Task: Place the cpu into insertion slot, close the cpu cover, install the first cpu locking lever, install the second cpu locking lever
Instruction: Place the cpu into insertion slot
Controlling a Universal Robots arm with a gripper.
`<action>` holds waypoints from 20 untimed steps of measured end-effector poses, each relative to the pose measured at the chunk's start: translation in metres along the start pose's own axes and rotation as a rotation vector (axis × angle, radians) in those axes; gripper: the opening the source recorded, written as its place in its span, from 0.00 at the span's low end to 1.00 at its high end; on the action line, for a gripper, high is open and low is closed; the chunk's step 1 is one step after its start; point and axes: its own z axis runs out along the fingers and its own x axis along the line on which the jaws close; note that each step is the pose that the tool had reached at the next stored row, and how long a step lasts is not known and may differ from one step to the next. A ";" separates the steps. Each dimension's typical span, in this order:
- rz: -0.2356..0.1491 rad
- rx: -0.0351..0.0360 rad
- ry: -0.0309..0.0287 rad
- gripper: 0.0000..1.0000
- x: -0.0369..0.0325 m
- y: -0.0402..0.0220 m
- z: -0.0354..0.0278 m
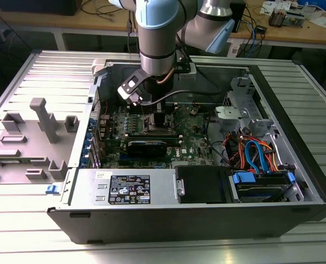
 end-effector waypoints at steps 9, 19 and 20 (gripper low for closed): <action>0.010 -0.0002 -0.0012 0.54 -0.0007 -0.0012 0.0050; 0.013 0.0026 -0.0014 0.54 -0.0019 -0.0024 0.0098; 0.013 0.0026 -0.0014 0.54 -0.0023 -0.0024 0.0098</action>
